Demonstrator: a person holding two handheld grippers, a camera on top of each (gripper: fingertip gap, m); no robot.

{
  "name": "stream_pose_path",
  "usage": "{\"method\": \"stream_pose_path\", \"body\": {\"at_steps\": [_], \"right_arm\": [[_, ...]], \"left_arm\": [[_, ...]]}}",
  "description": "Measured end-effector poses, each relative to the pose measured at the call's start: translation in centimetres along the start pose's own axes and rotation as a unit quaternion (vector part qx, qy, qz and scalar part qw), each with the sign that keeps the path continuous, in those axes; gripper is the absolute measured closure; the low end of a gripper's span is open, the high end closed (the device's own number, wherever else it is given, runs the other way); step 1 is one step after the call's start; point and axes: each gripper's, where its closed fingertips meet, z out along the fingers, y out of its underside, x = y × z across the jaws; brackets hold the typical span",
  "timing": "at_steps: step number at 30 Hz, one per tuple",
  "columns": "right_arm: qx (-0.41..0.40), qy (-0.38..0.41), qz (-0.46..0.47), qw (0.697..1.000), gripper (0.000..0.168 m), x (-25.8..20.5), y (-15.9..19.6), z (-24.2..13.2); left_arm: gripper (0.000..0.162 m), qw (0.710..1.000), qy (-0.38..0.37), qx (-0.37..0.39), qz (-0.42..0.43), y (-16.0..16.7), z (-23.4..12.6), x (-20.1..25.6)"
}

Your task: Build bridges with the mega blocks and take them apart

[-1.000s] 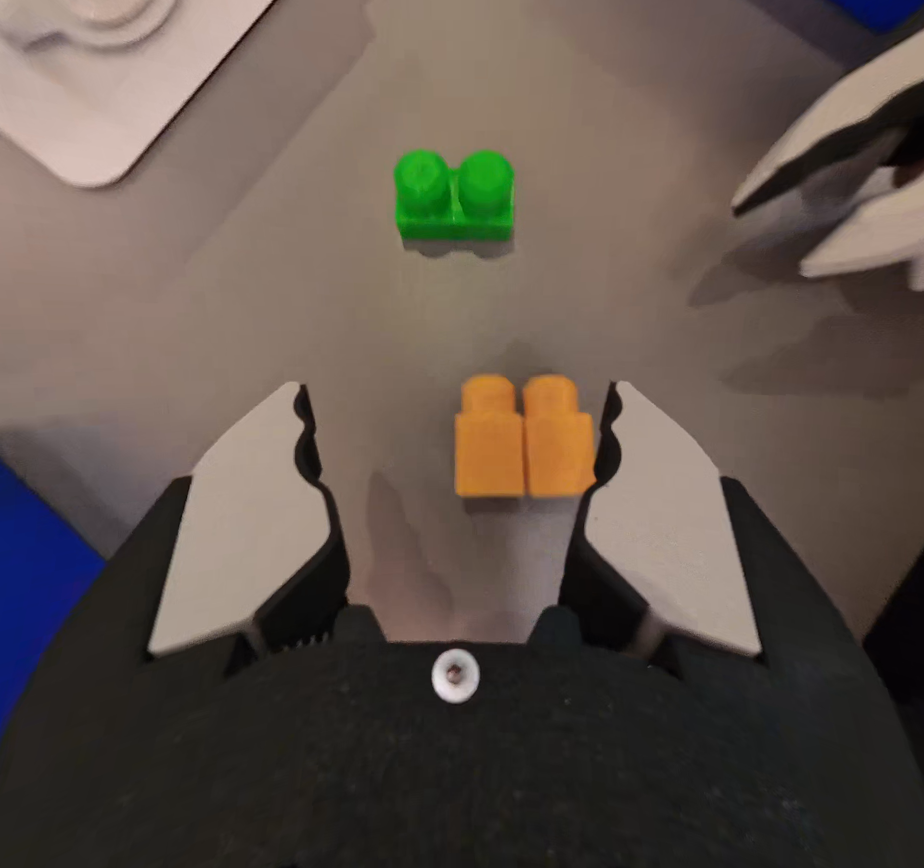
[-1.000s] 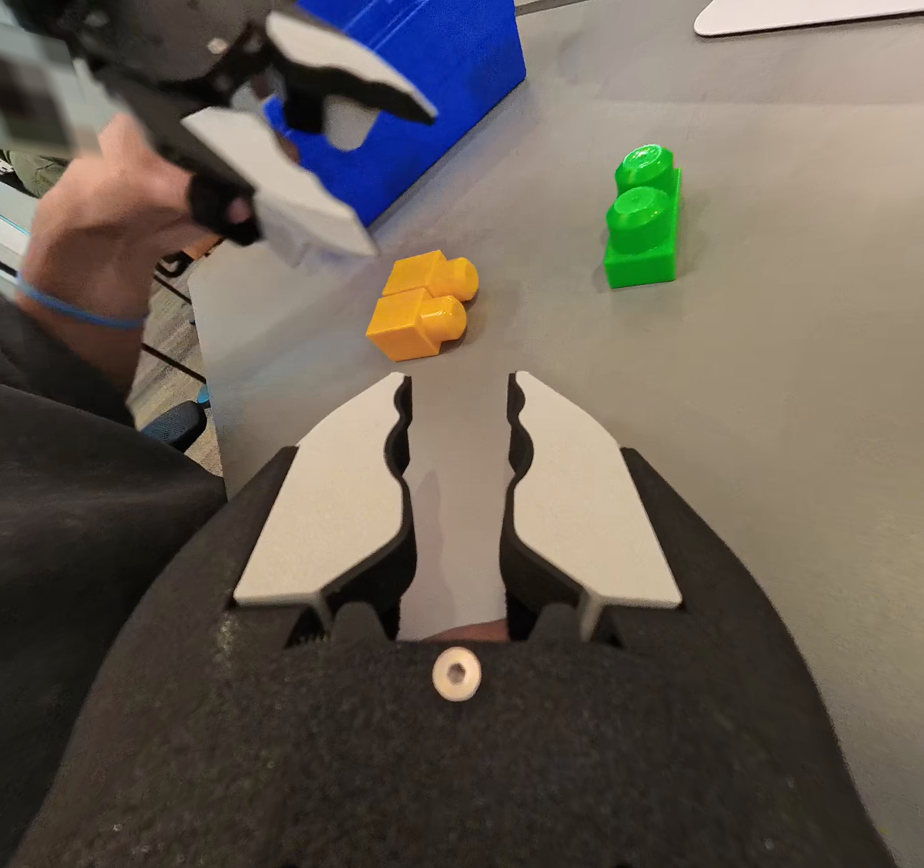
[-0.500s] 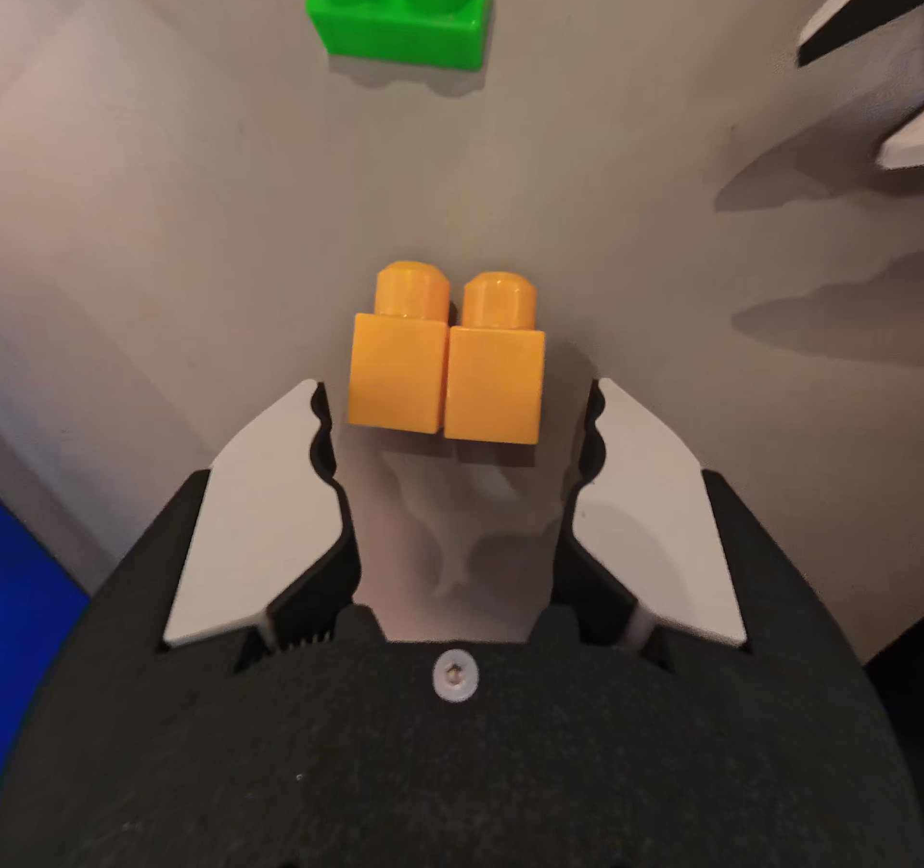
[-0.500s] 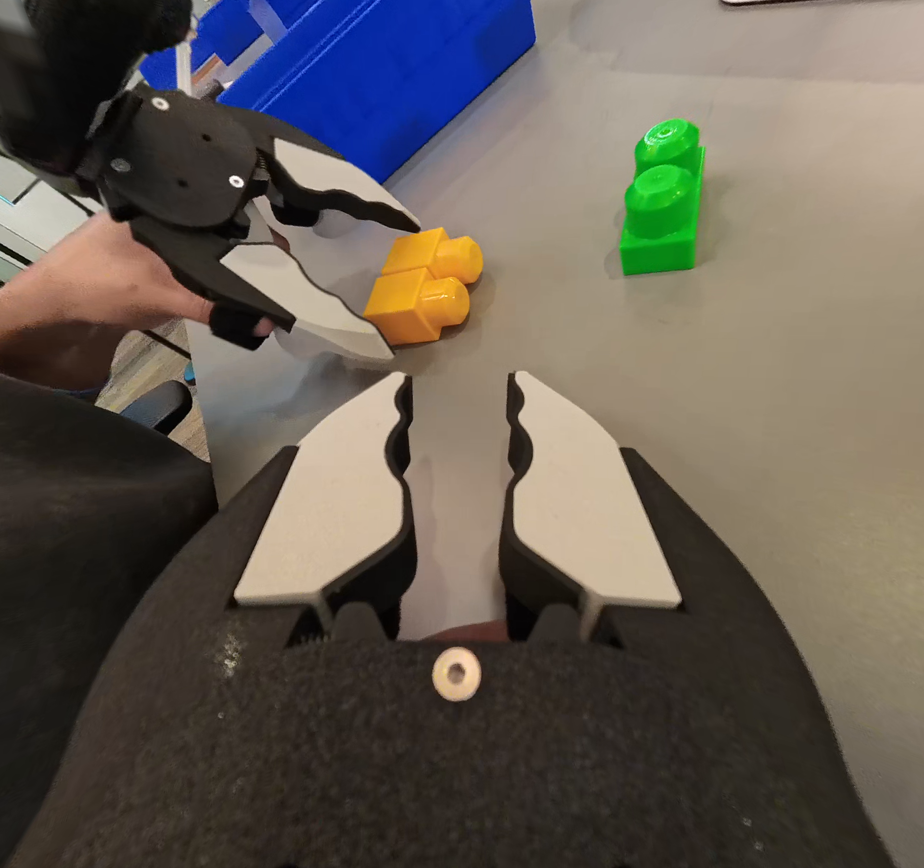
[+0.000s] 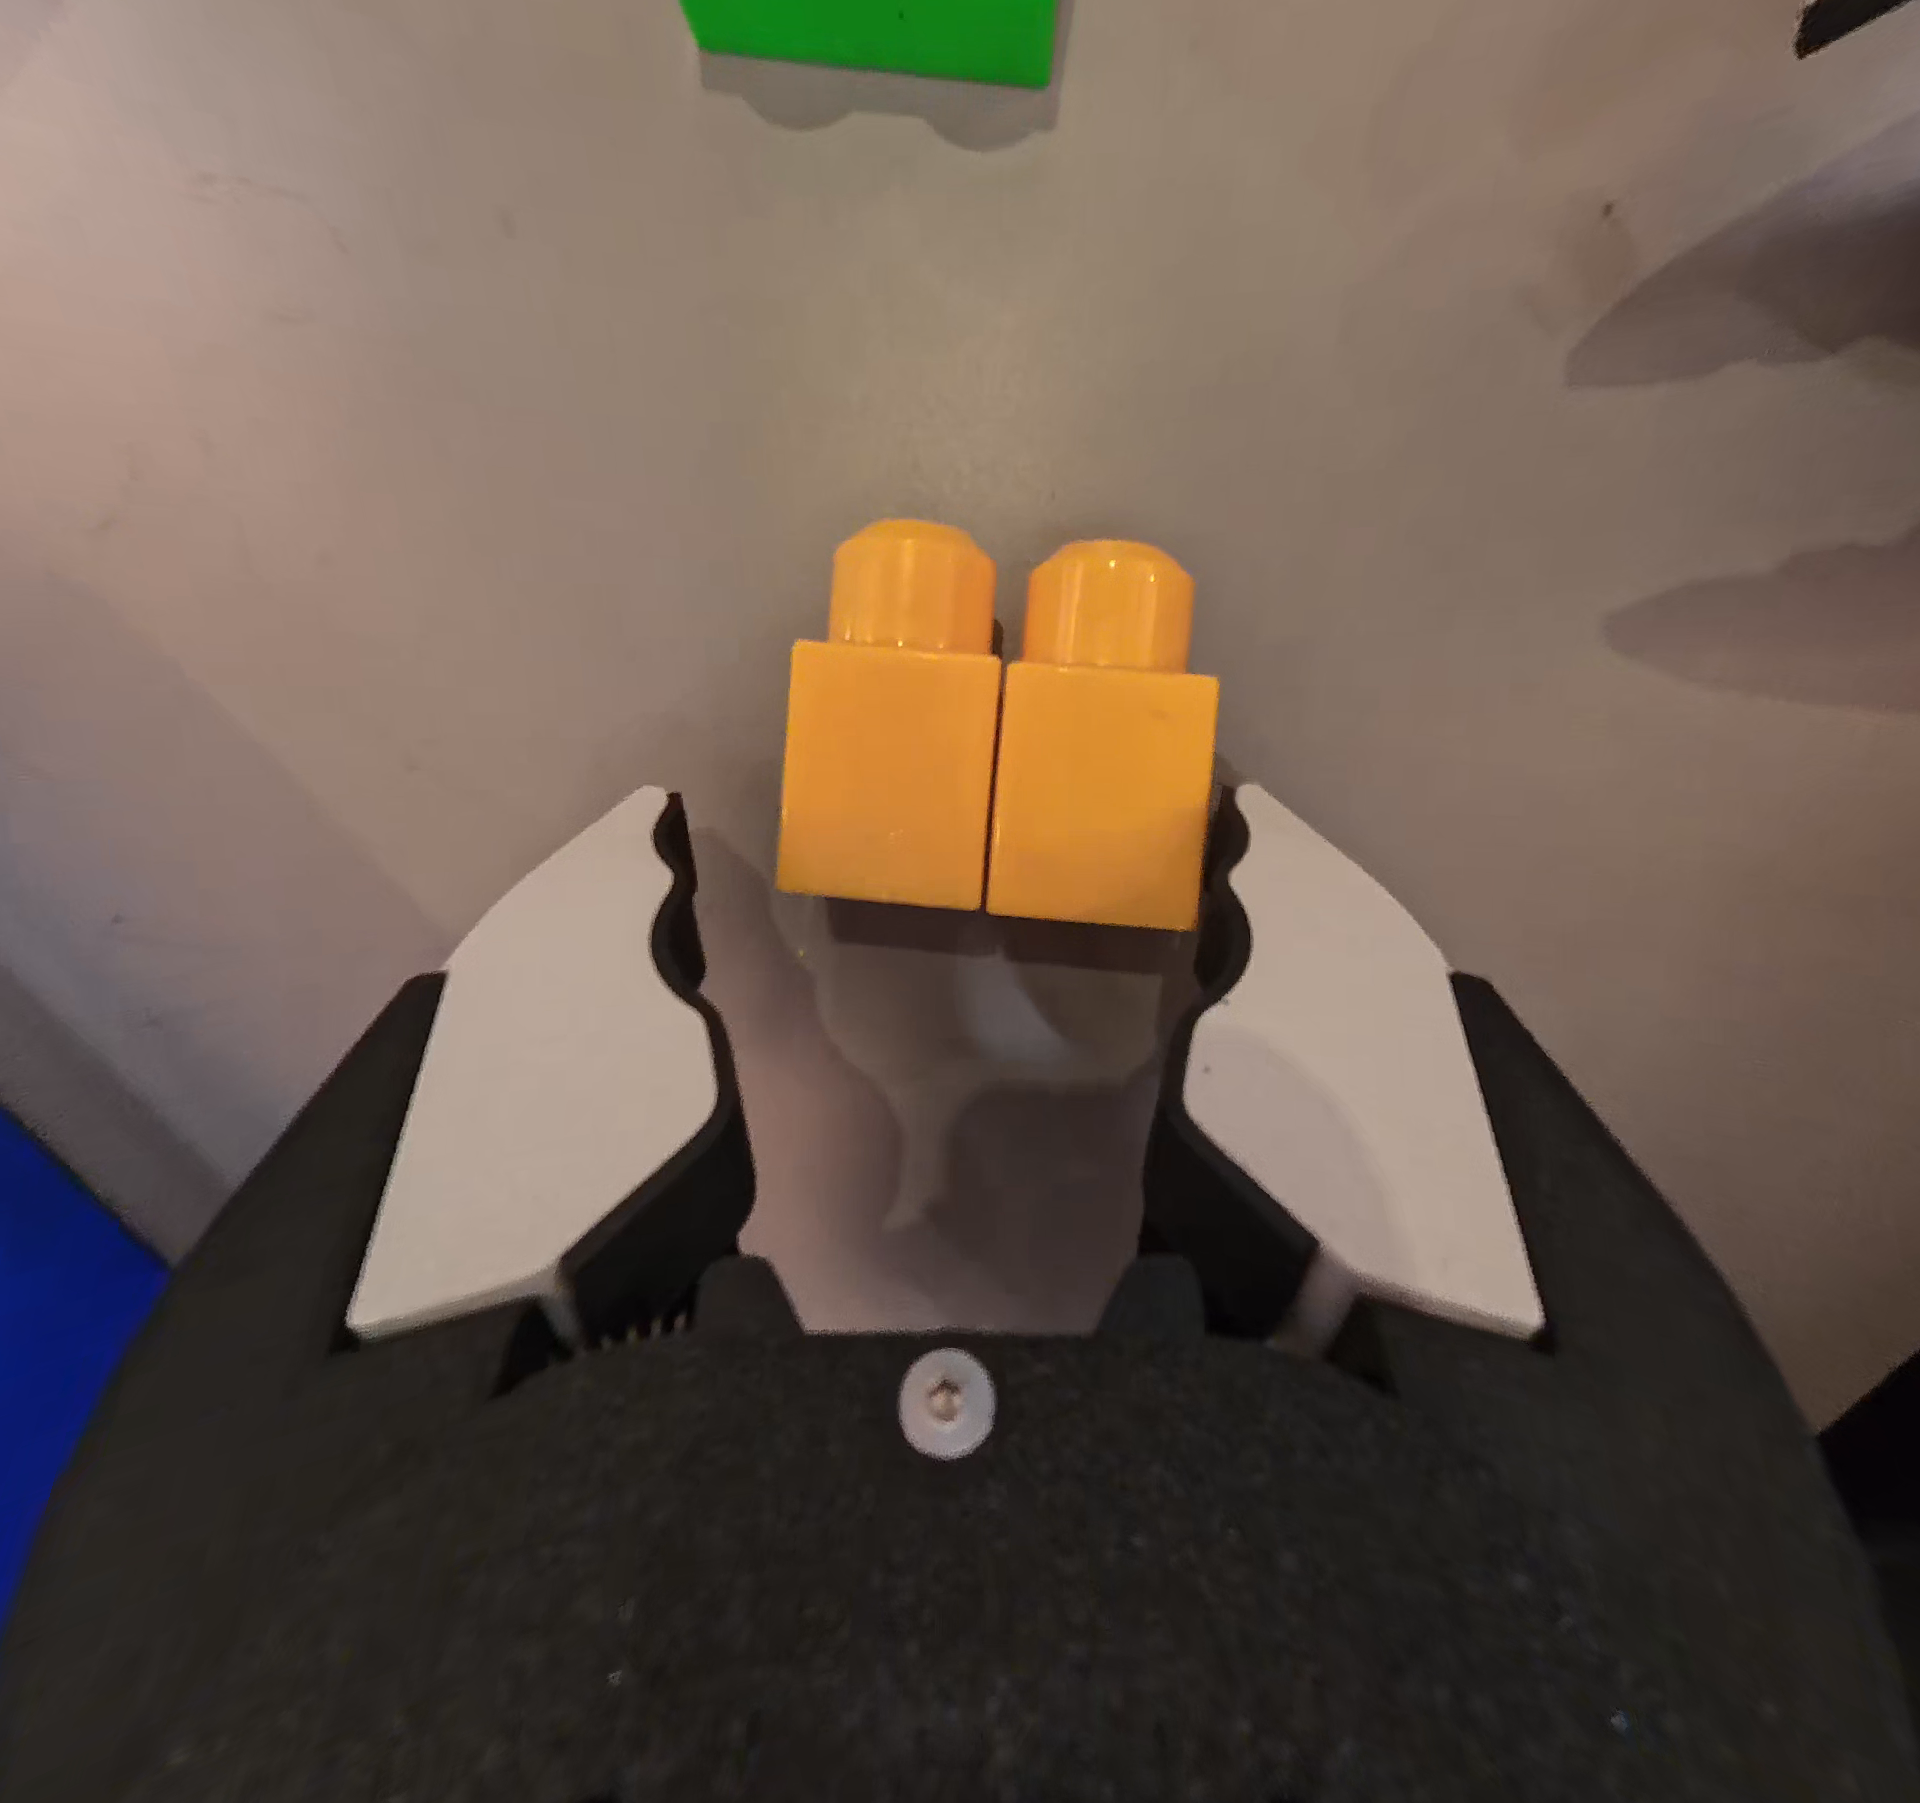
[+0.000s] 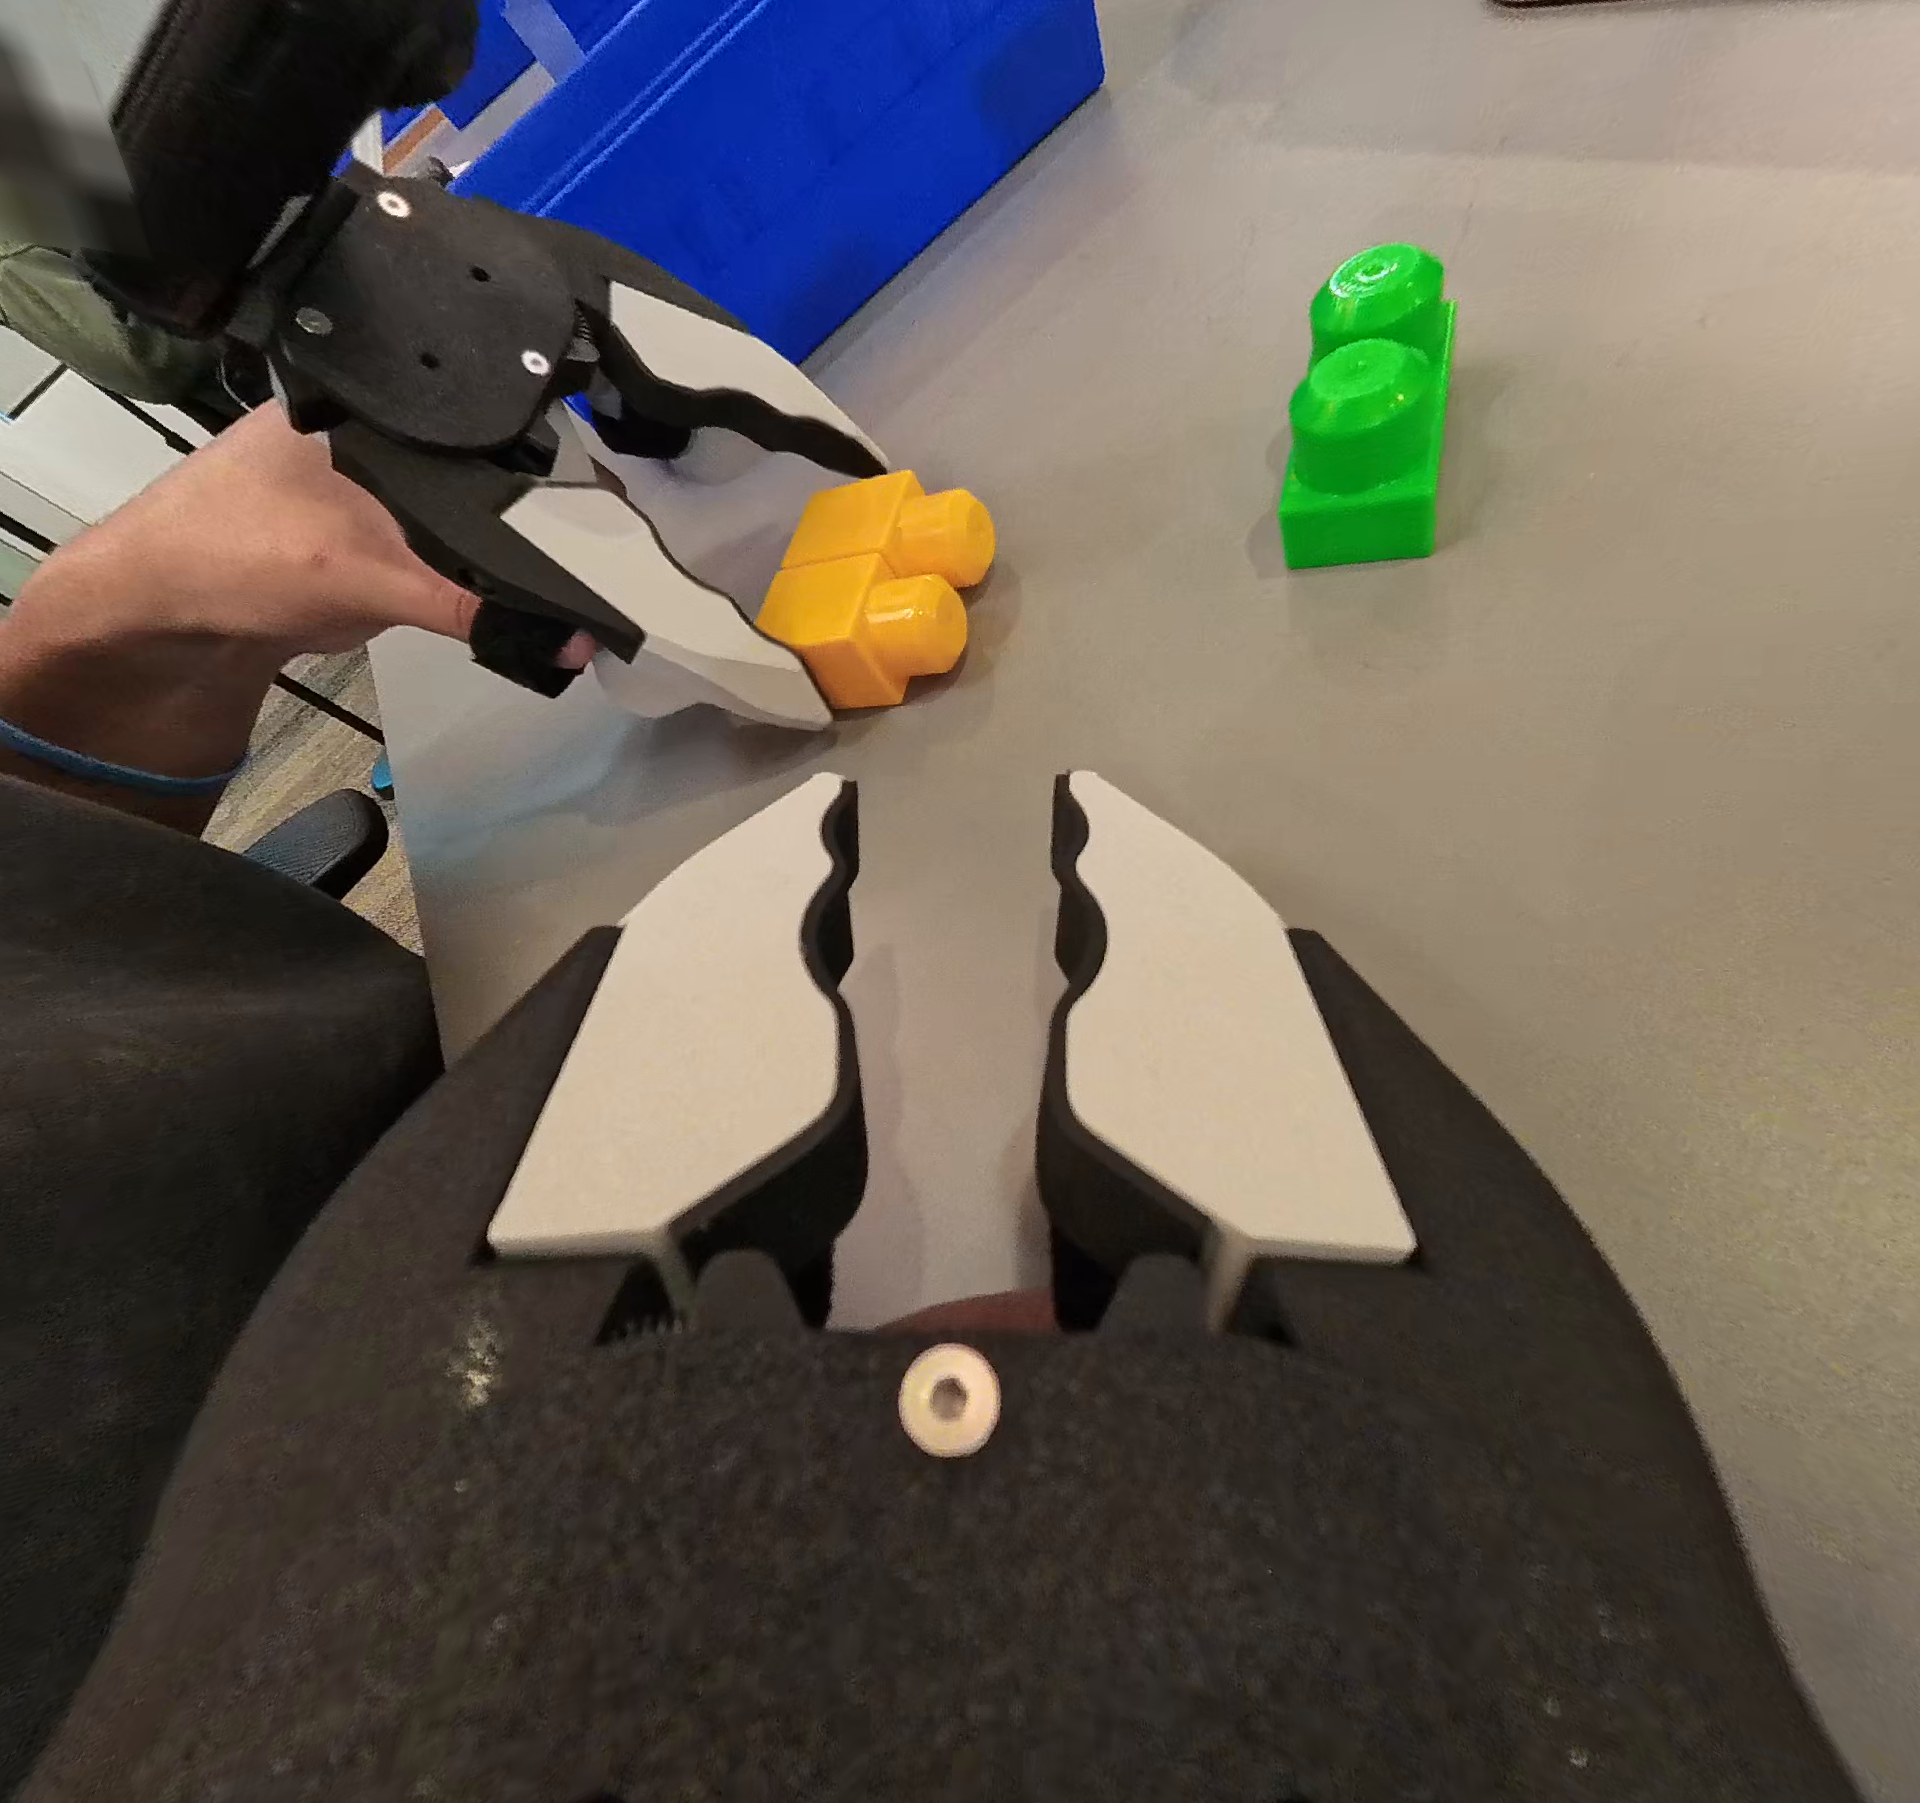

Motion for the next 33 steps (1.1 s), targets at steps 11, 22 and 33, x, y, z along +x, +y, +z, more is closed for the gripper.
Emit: {"method": "stream_pose_path", "body": {"at_steps": [11, 22, 33], "right_arm": [[-0.002, -0.001, 0.0, 1.0, 0.133, 0.0, 0.1, 0.0], [-0.001, -0.001, 0.003, 1.0, 0.133, 0.1, 0.1, -0.1], [-0.001, 0.0, 0.002, 1.0, 0.133, 0.1, 0.1, 0.0]], "left_arm": [[0.079, 0.998, 0.05, -0.021, -0.02, -0.3, 0.8, 1.0], [0.086, 0.998, 0.053, -0.041, -0.007, 0.0, 0.7, 0.8], [0.087, 0.998, 0.059, -0.025, 0.006, 0.0, -0.3, 0.8]]}}
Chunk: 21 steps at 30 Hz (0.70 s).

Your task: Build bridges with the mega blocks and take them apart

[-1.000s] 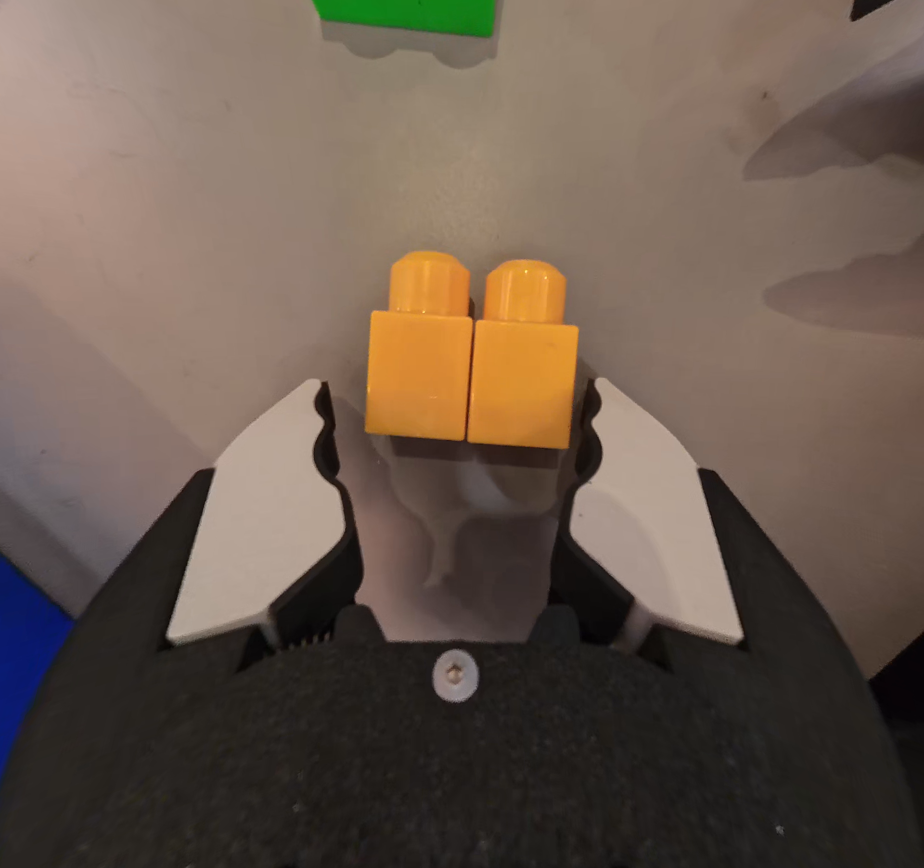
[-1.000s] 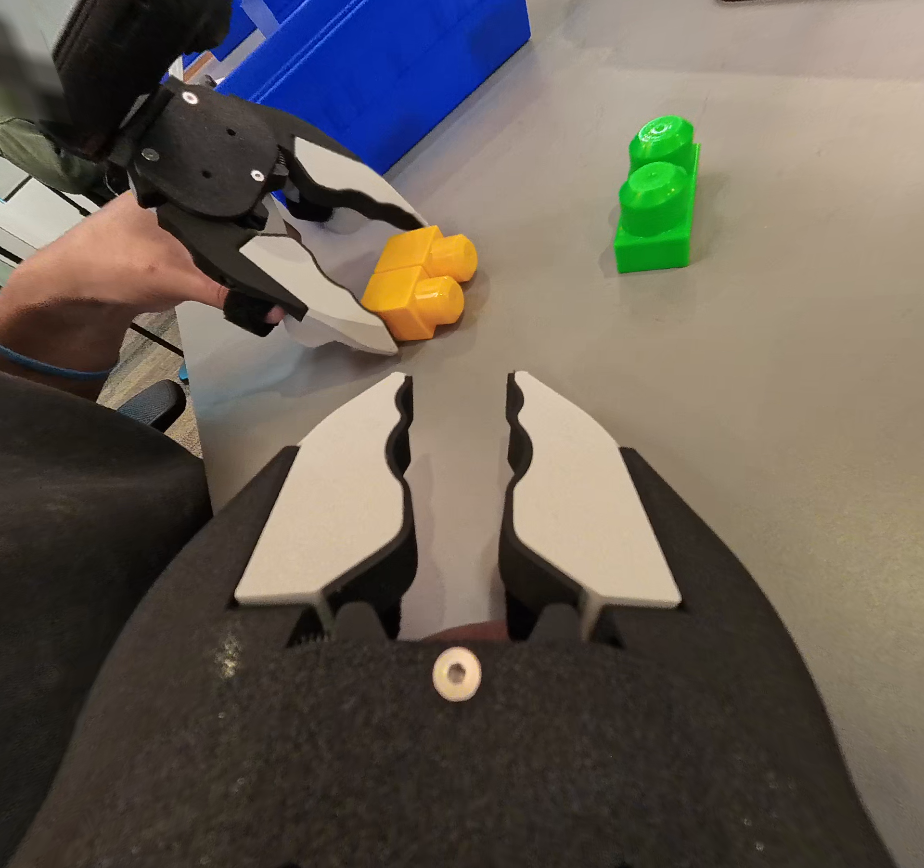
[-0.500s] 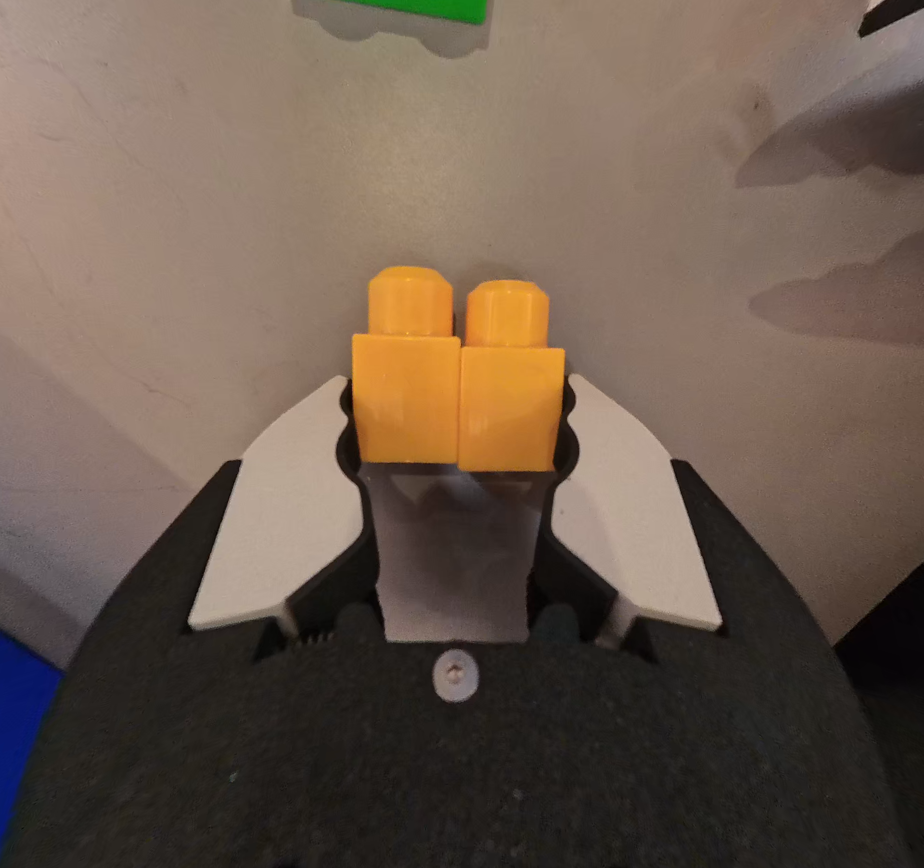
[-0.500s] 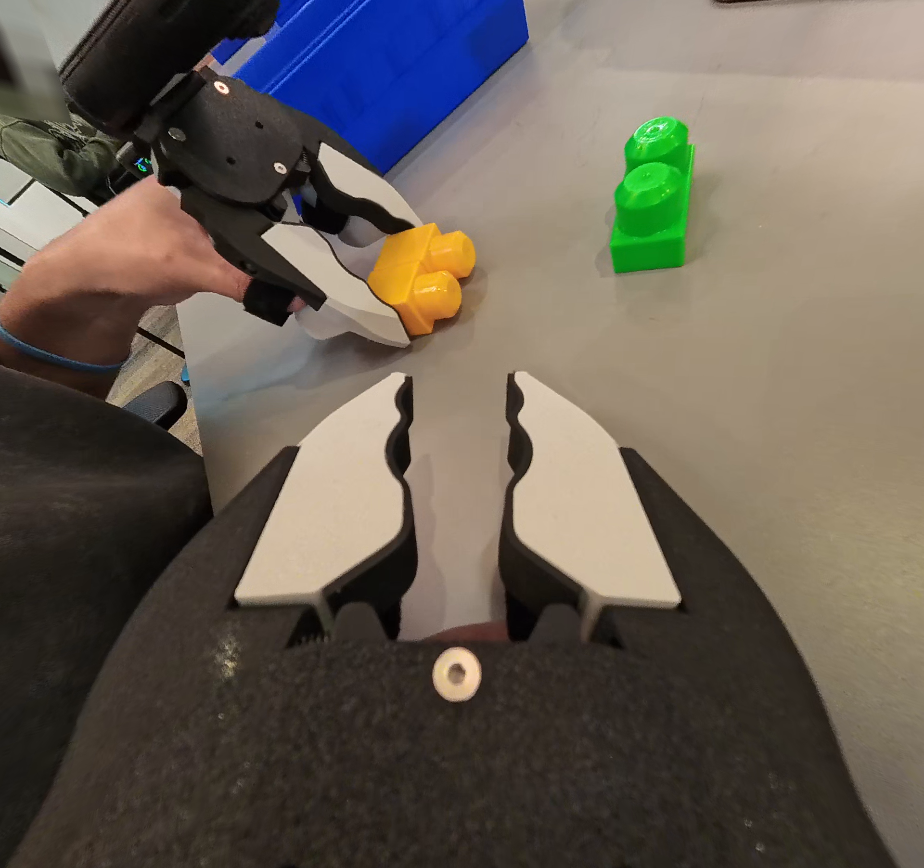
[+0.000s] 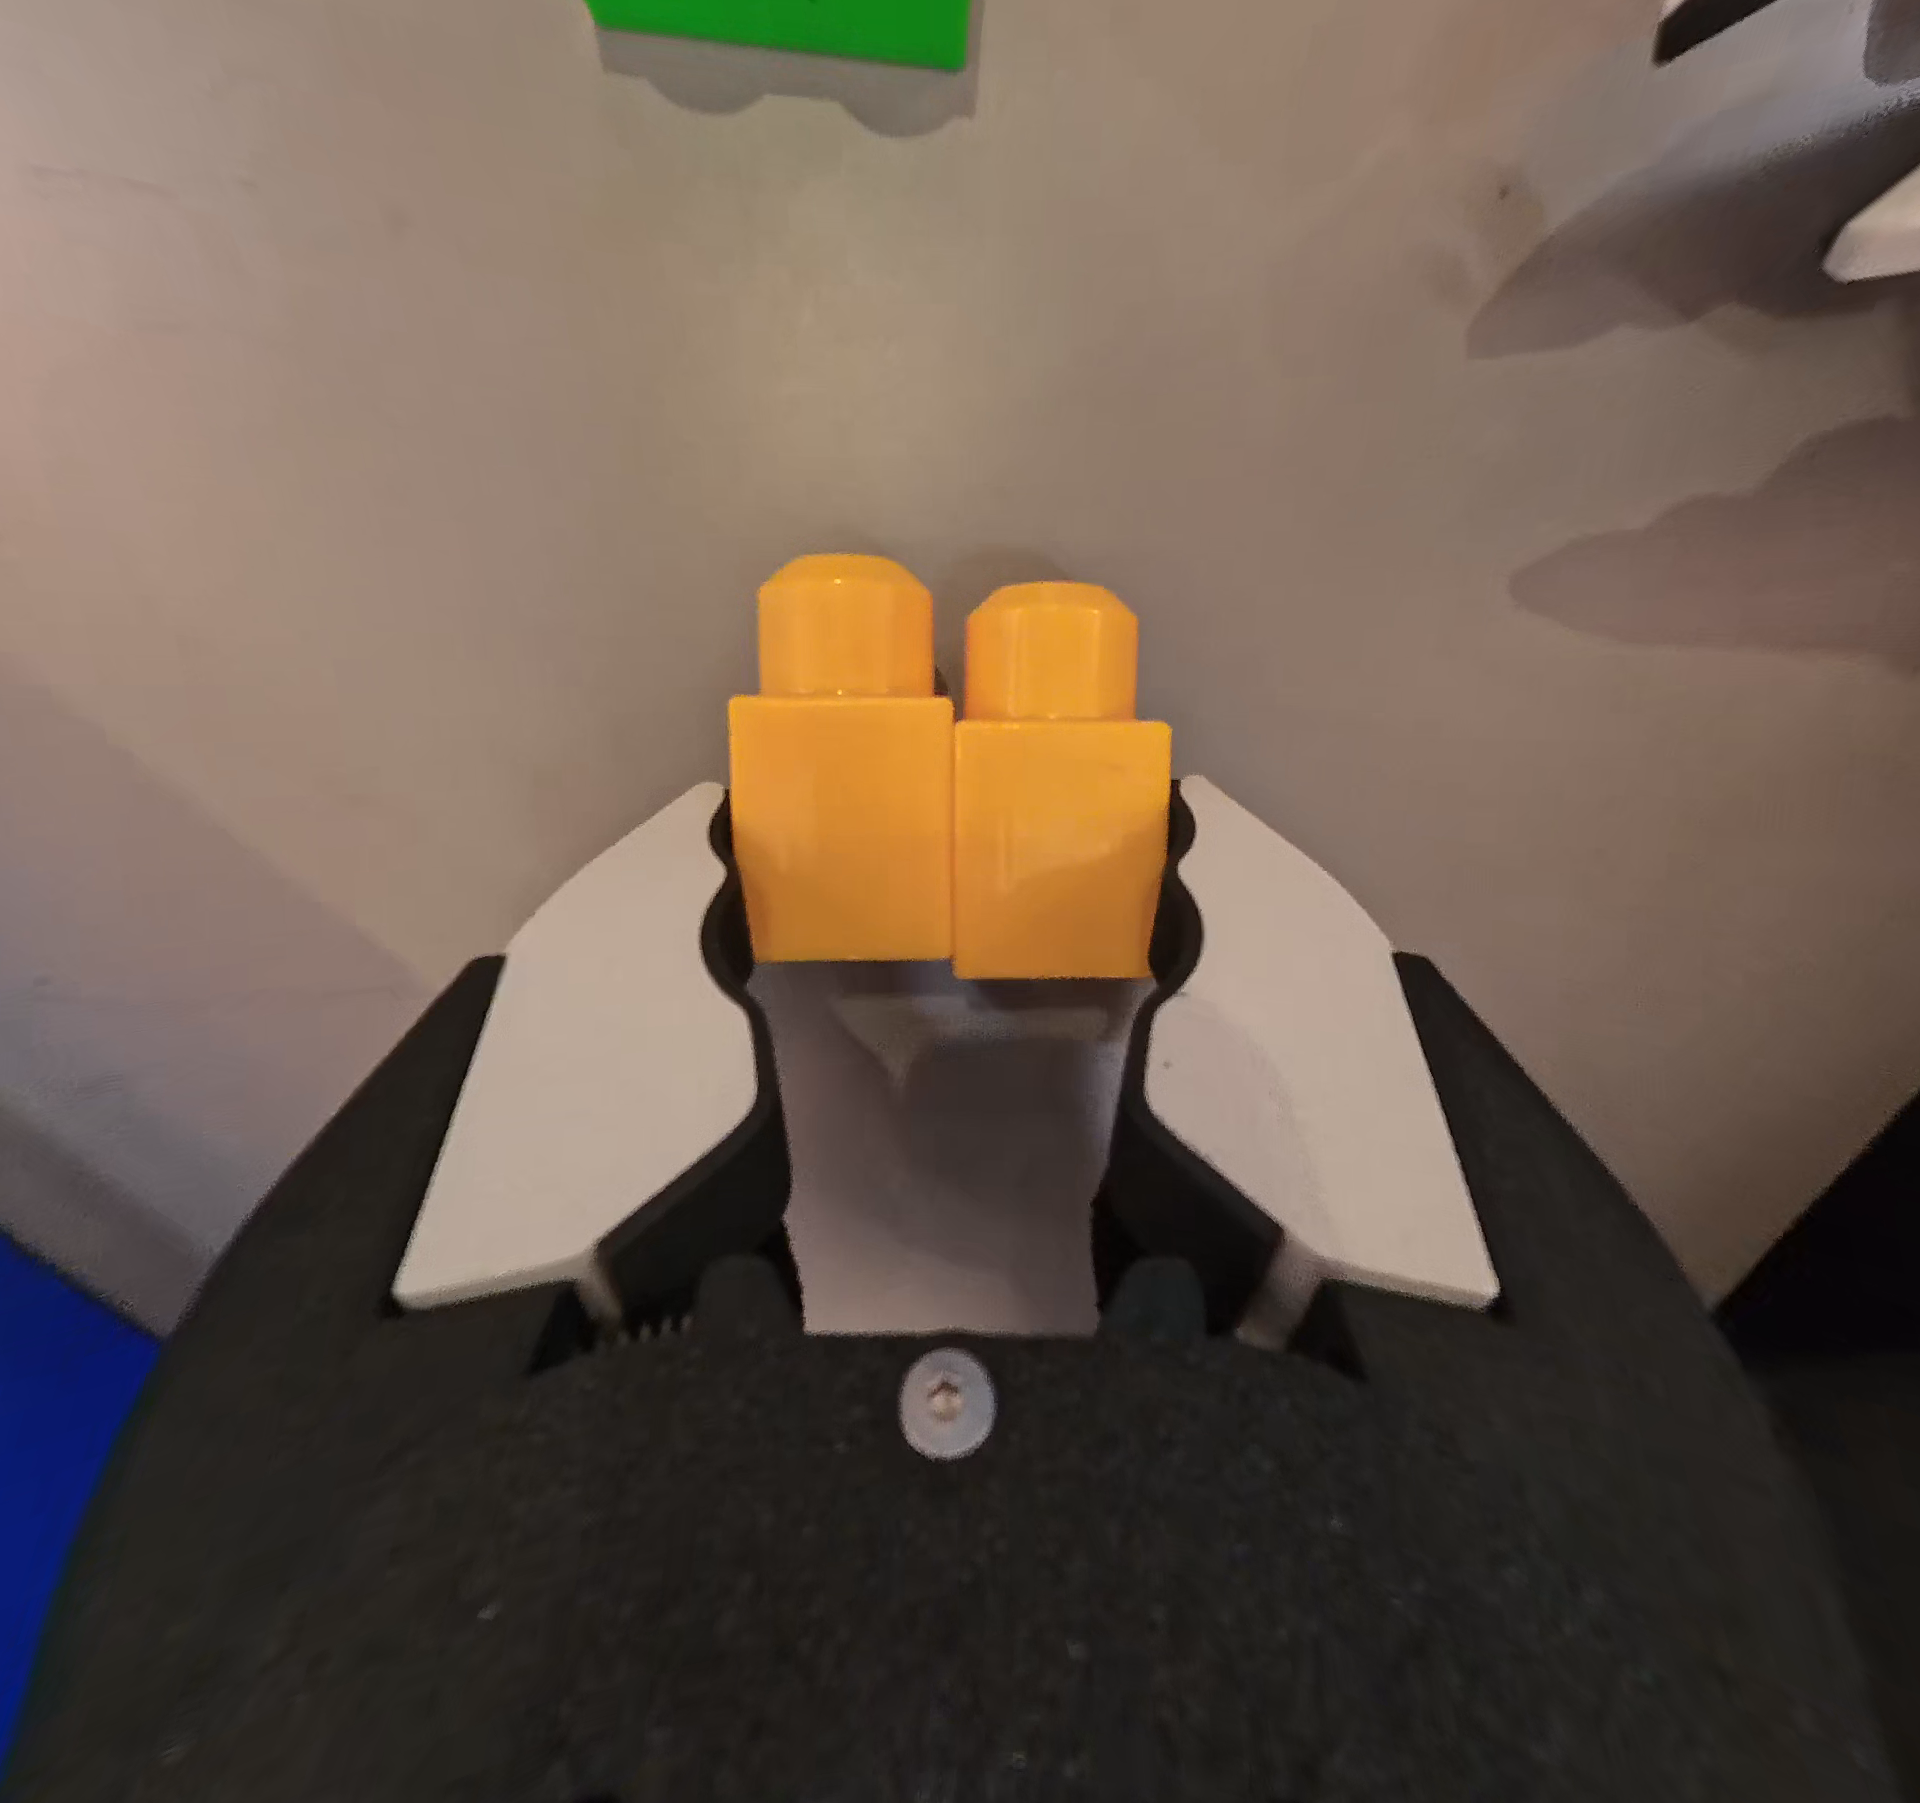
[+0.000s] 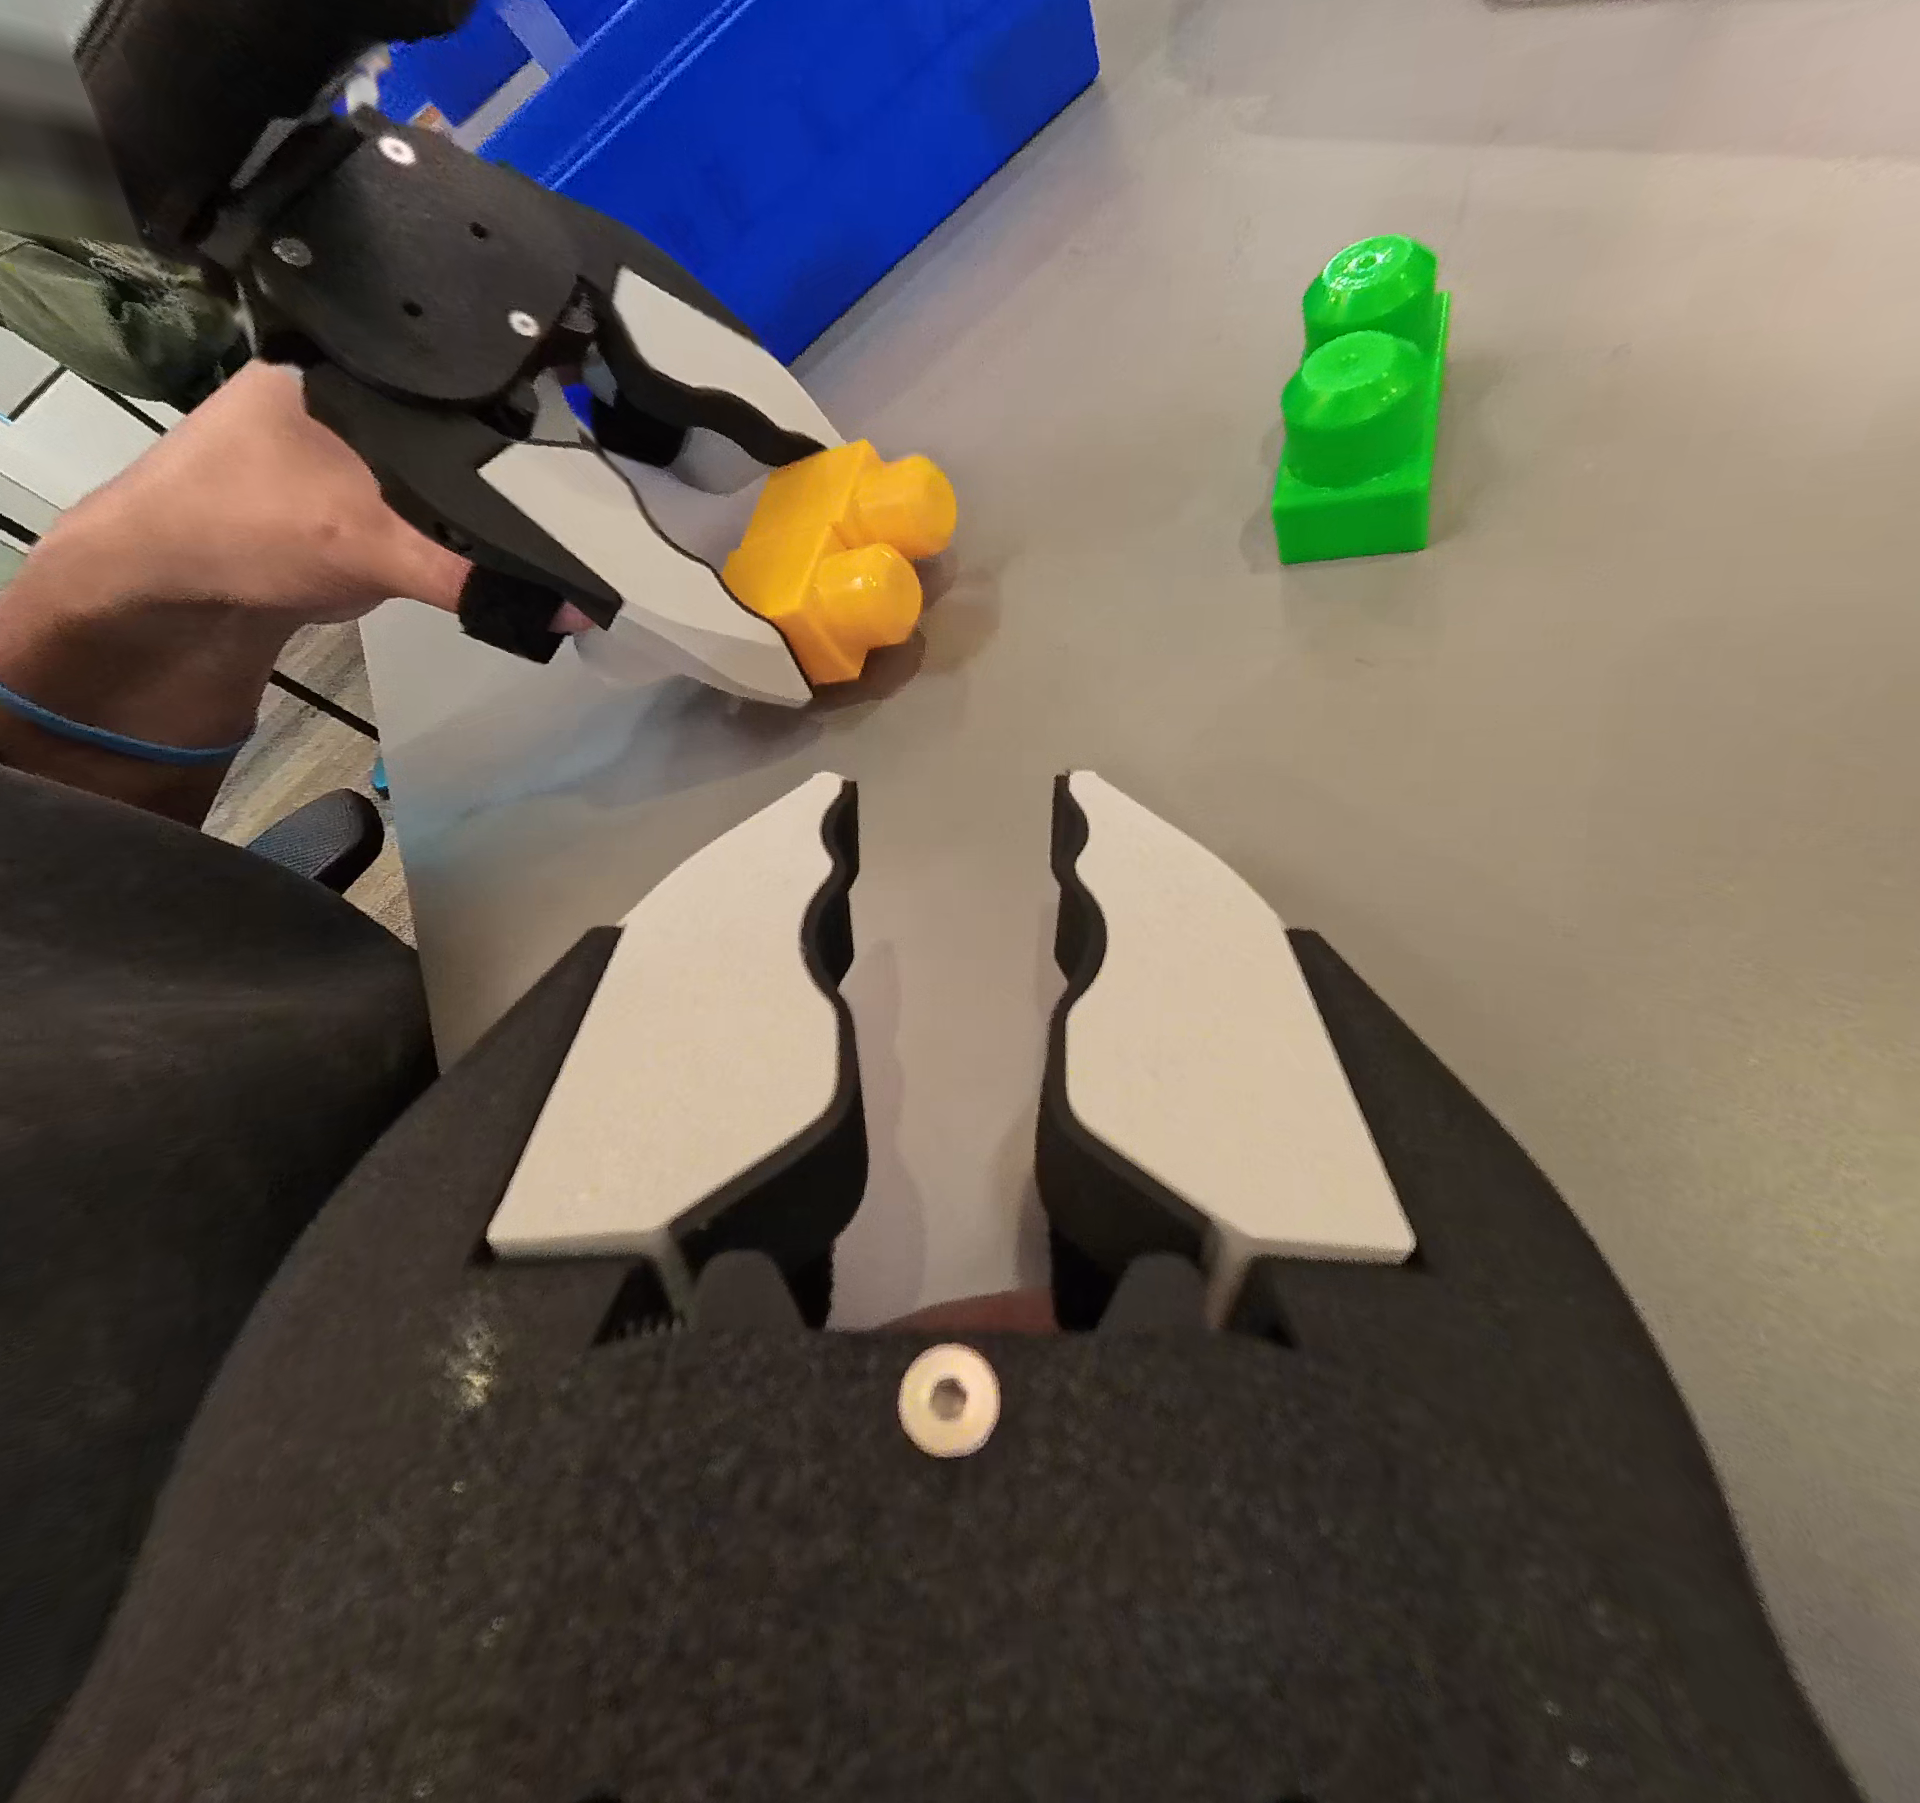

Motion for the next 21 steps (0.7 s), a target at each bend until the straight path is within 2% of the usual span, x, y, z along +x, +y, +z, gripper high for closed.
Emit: {"method": "stream_pose_path", "body": {"at_steps": [3, 7, 12, 16, 21], "right_arm": [[-0.003, 0.015, 0.001, 1.0, 0.133, 0.7, -0.4, 0.2], [-0.047, 0.096, 0.003, 0.994, 0.125, 3.9, -2.7, 1.0], [-0.182, 0.234, -0.111, 0.949, 0.122, 8.1, -5.5, 4.6], [-0.245, 0.248, -0.114, 0.93, 0.123, 9.4, -5.5, 7.8], [-0.276, 0.26, -0.106, 0.919, 0.127, 10.3, -4.5, 8.9]], "left_arm": [[0.087, 0.999, -0.02, 0.043, 0.021, -0.7, -0.9, -0.3], [0.087, 0.991, -0.064, 0.11, 0.043, -1.3, -2.4, -1.2], [0.087, 0.987, -0.074, 0.139, 0.037, -0.3, -2.8, -1.9], [0.087, 0.986, -0.071, 0.15, 0.035, 0.4, -2.8, -1.9], [0.087, 0.984, -0.057, 0.165, 0.042, 0.9, -3.2, -1.7]]}}
